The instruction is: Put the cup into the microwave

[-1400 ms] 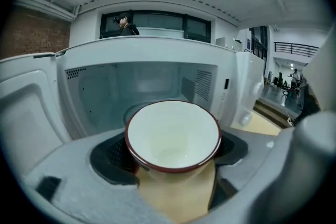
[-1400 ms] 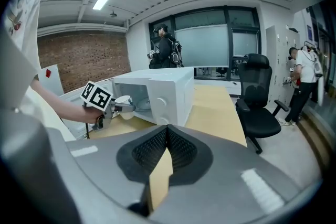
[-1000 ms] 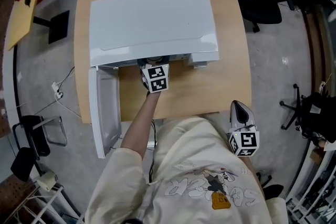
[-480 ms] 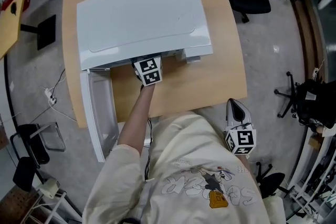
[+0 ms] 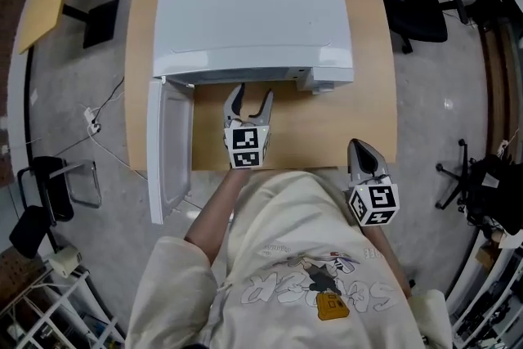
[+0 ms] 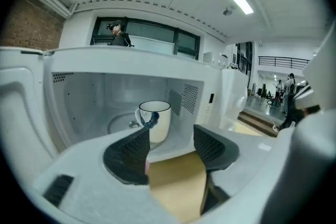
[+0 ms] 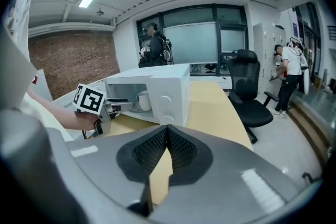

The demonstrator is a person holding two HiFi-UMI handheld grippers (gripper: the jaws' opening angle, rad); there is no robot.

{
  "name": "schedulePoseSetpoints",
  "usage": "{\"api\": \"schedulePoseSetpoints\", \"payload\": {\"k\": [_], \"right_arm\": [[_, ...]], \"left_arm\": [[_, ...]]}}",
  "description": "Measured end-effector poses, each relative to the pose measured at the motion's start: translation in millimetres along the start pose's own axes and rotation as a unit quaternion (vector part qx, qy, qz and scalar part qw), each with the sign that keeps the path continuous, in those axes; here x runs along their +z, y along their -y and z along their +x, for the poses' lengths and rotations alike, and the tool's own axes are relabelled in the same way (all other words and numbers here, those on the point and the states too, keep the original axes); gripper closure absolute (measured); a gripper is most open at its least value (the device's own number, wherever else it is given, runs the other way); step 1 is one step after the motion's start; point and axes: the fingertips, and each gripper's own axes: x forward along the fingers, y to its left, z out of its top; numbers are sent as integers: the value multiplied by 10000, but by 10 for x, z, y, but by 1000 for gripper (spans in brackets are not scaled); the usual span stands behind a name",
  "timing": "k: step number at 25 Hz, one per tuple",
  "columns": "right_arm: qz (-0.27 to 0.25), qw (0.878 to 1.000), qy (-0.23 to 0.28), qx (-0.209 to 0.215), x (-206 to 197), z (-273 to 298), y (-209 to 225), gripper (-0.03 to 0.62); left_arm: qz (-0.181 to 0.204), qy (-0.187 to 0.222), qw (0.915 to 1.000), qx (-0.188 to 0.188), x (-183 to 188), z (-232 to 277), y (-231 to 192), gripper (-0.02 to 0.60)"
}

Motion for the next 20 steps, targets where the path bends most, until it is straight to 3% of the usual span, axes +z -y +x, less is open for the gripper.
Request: {"api": "schedulePoseSetpoints", "payload": {"k": [7, 11, 20], "right_arm": [[-459, 9965, 87, 699, 109, 392, -627, 589], [-531, 9940, 207, 930, 114, 509, -898, 589], [-472, 9948, 239, 869, 51, 592, -1032, 589]], "left_arm": [[-106, 76, 9994, -310, 192, -831, 227, 577], [-270, -91, 9986, -441, 243, -1053, 211, 577], [-235, -331, 9964, -745, 202, -1201, 262, 577]]}}
